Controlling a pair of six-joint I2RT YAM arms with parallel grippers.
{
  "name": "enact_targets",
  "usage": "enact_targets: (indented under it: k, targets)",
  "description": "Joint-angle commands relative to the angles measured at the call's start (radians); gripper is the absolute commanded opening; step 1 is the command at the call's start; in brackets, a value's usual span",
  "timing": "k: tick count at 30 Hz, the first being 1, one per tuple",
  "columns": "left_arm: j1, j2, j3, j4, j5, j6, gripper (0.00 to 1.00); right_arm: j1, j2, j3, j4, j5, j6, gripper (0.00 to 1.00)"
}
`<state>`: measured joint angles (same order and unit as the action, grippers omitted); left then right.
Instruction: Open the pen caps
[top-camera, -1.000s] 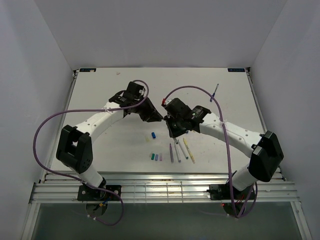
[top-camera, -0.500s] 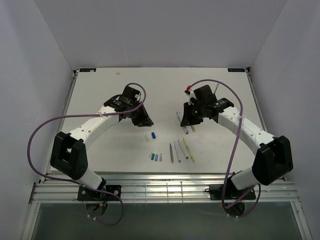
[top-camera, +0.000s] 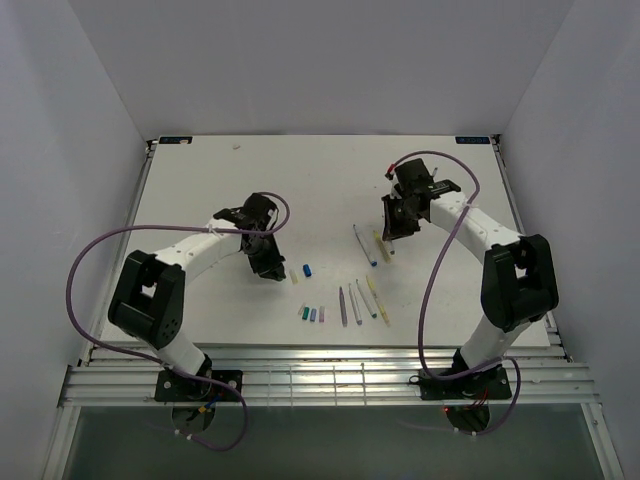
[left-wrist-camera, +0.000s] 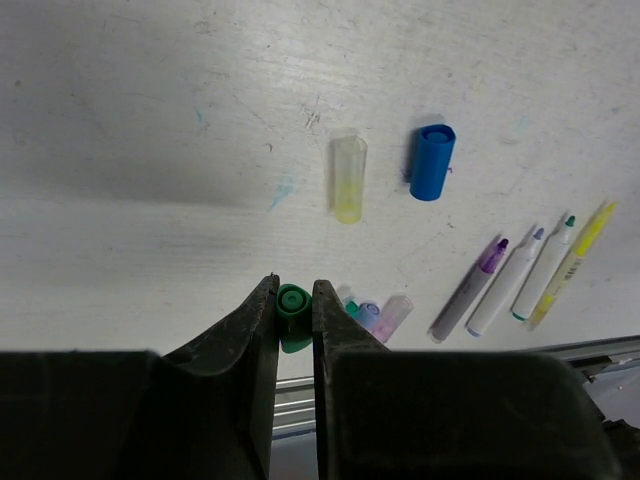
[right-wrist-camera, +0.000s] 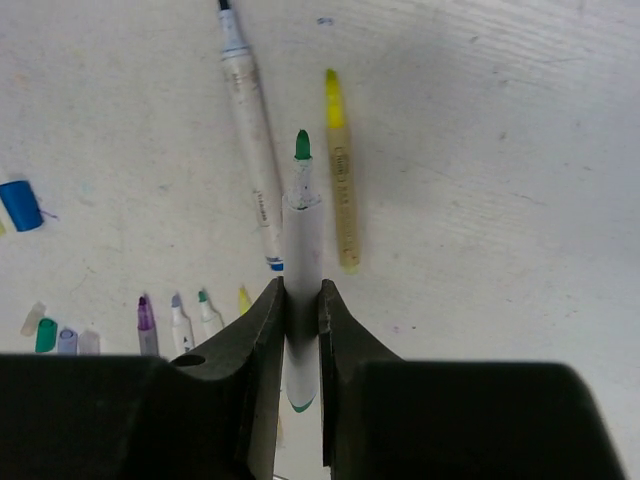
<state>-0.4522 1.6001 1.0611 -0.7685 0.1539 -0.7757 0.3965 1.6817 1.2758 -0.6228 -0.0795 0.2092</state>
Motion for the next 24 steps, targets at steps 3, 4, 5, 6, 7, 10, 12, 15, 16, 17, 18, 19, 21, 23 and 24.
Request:
enact_targets:
  k: [3,4,5,6,7,10,12,15,16,17,18,19,21,23,24]
  targets:
    - [0.006,0.037,0.019,0.009,-0.037,0.035,0.03,-0.064,0.045,0.04,0.021,-0.003,-0.04,0.08]
    - [0.007,0.05,0.016,0.011,-0.037,0.035,0.06,-0.065,0.059,0.037,0.028,-0.006,-0.051,0.08]
    - [0.007,0.055,0.01,0.012,-0.039,0.035,0.06,-0.065,0.064,0.028,0.035,-0.011,-0.057,0.08]
    - [0.007,0.057,0.007,0.018,-0.039,0.033,0.06,-0.065,0.067,0.022,0.049,-0.011,-0.059,0.08]
    - [0.009,0.06,0.002,0.021,-0.04,0.033,0.08,-0.065,0.076,0.017,0.057,-0.012,-0.063,0.08]
    - [0.015,0.061,-0.009,0.031,-0.04,0.035,0.12,-0.065,0.09,0.007,0.072,-0.016,-0.068,0.08]
    - [0.02,0.064,-0.007,0.037,-0.037,0.044,0.15,-0.067,0.095,0.0,0.08,-0.025,-0.074,0.08]
    - [0.024,0.073,-0.006,0.041,-0.04,0.05,0.19,-0.067,0.104,-0.006,0.081,-0.023,-0.074,0.11]
    - [0.026,0.077,-0.006,0.044,-0.04,0.052,0.2,-0.067,0.108,-0.01,0.083,-0.025,-0.076,0.12]
    - [0.027,0.086,-0.006,0.046,-0.039,0.053,0.22,-0.068,0.11,-0.012,0.084,-0.025,-0.074,0.13]
    - [0.027,0.089,-0.006,0.047,-0.037,0.053,0.23,-0.068,0.111,-0.015,0.084,-0.025,-0.074,0.14]
    - [0.029,0.093,-0.007,0.054,-0.034,0.053,0.24,-0.068,0.115,-0.021,0.084,-0.025,-0.074,0.14]
    - [0.029,0.103,-0.01,0.069,-0.022,0.055,0.25,-0.07,0.118,-0.027,0.089,-0.029,-0.074,0.16]
    - [0.029,0.112,-0.01,0.075,-0.019,0.053,0.25,-0.071,0.121,-0.032,0.087,-0.034,-0.074,0.17]
    - [0.029,0.122,-0.007,0.078,-0.01,0.053,0.26,-0.071,0.122,-0.033,0.089,-0.035,-0.074,0.17]
